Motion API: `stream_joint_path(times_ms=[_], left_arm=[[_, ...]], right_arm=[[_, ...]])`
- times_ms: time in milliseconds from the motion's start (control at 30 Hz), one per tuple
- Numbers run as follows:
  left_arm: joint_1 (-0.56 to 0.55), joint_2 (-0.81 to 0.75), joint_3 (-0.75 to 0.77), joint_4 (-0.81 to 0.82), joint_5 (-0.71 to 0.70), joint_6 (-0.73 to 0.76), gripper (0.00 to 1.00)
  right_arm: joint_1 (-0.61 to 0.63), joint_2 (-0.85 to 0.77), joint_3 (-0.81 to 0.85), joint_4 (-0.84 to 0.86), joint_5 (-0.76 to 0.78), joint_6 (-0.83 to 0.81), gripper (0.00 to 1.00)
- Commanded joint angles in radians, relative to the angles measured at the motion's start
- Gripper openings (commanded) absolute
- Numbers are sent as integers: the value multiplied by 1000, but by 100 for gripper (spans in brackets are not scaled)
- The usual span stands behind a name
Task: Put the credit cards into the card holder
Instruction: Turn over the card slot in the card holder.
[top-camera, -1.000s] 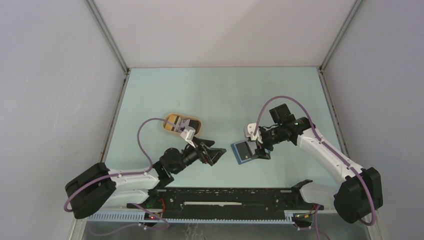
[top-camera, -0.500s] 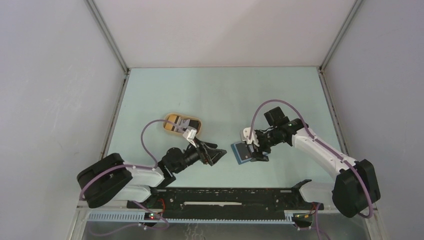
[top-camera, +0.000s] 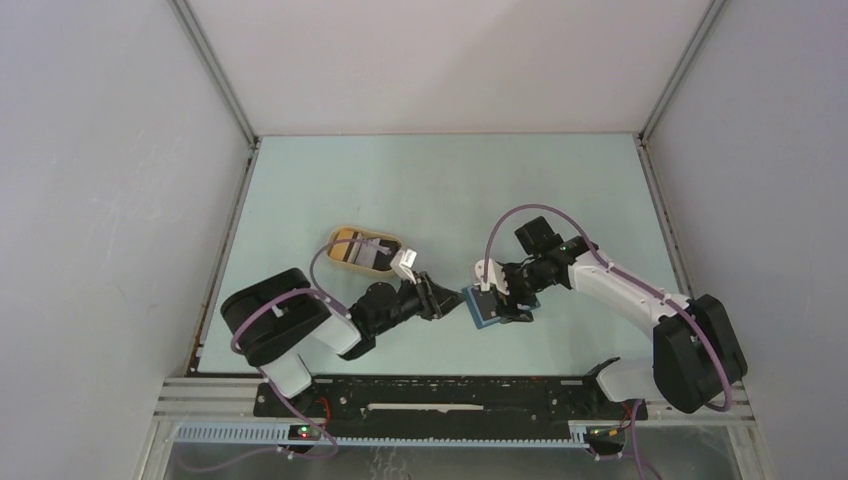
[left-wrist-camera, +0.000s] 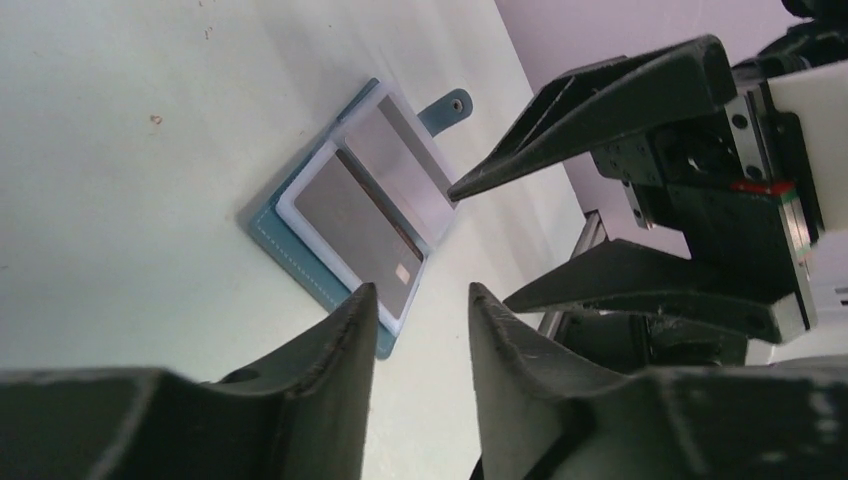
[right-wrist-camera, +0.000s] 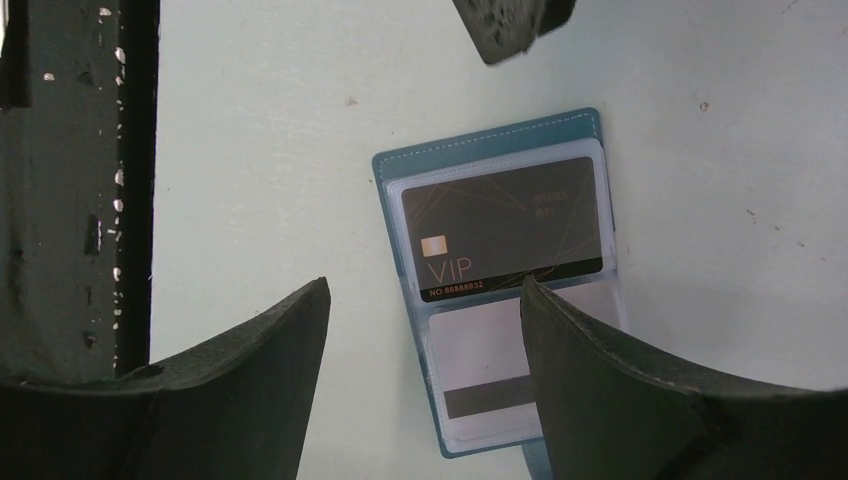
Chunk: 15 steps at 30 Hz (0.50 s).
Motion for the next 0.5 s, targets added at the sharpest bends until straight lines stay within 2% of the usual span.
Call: stream_joint_path(times_ms=[0,133,467], left_arm=[[5,64,86,31,15,-60,39],[4,99,125,-40,-4,-69,31],[-19,169,201,-123,1,-90,28]], right_arm=[[11,16,-3,43,29,31,78],[11,24,-2,56,42,46,78],[8,22,-2,65,45,65,78]])
